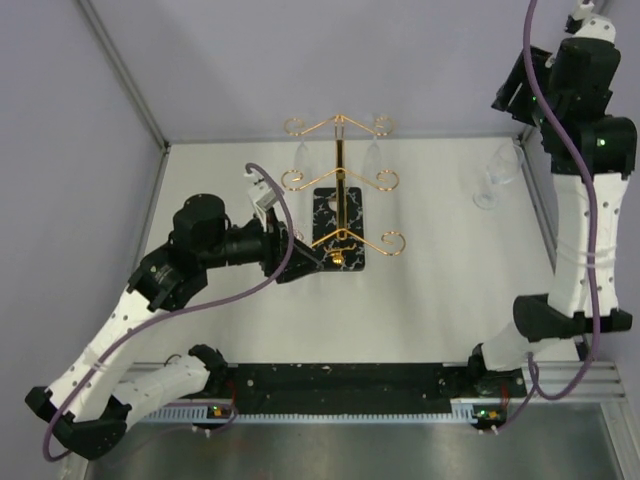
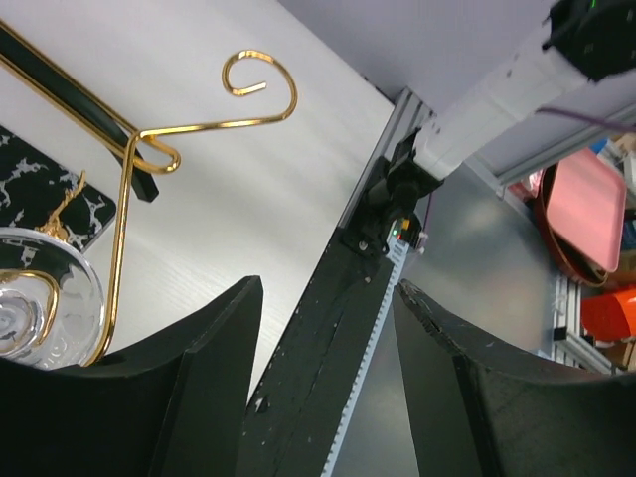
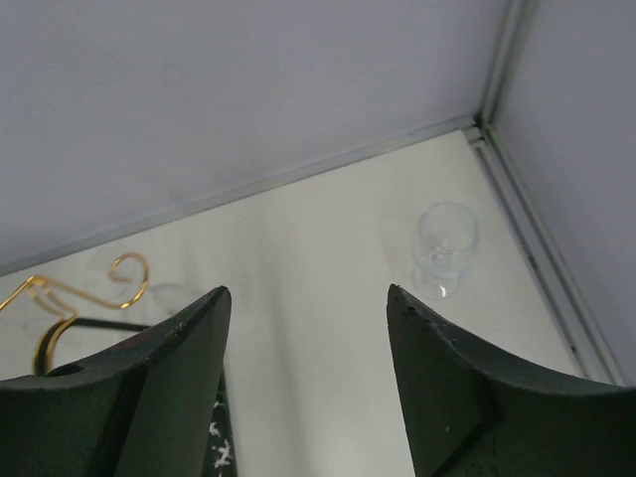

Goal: Take the wine glass off the wine glass rack

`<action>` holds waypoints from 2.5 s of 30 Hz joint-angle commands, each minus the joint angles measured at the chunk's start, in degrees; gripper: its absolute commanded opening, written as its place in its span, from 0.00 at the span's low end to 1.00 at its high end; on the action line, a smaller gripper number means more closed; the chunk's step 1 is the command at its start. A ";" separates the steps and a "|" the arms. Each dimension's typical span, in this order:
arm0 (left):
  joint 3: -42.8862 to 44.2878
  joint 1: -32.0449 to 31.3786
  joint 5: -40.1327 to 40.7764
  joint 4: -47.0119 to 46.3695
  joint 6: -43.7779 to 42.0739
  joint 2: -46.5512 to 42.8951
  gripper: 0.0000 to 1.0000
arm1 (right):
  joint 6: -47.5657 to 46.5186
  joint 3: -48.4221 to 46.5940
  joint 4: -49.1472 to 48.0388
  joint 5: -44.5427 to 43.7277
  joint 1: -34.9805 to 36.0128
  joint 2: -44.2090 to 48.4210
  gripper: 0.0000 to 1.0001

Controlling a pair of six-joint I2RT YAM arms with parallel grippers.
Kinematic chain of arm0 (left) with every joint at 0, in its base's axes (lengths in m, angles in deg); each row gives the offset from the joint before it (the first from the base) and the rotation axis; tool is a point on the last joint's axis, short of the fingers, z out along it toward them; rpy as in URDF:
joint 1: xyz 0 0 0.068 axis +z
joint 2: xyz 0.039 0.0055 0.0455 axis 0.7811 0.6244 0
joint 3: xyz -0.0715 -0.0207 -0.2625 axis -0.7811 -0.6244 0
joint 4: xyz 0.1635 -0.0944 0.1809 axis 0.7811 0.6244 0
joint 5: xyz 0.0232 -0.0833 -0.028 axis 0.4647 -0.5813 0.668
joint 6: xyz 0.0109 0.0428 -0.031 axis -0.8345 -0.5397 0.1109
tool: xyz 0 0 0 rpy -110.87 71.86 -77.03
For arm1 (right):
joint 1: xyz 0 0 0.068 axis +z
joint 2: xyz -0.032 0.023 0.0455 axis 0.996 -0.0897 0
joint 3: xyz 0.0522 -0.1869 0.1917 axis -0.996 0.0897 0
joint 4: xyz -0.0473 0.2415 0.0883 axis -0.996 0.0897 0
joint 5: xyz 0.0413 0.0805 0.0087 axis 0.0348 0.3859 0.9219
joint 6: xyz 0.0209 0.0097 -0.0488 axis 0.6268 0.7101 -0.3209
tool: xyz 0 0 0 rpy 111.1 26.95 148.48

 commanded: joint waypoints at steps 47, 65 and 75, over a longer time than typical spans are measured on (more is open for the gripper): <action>-7.81 24.74 -5.94 -8.19 17.96 0.55 0.62 | 4.21 50.10 -17.15 24.40 18.16 34.27 0.65; -7.99 24.82 -9.63 -10.48 20.69 -0.15 0.53 | 4.12 51.60 -17.85 24.31 18.25 34.62 0.65; -8.87 24.74 -9.19 -10.22 21.12 1.69 0.53 | 4.29 53.62 -18.81 24.75 18.25 35.68 0.65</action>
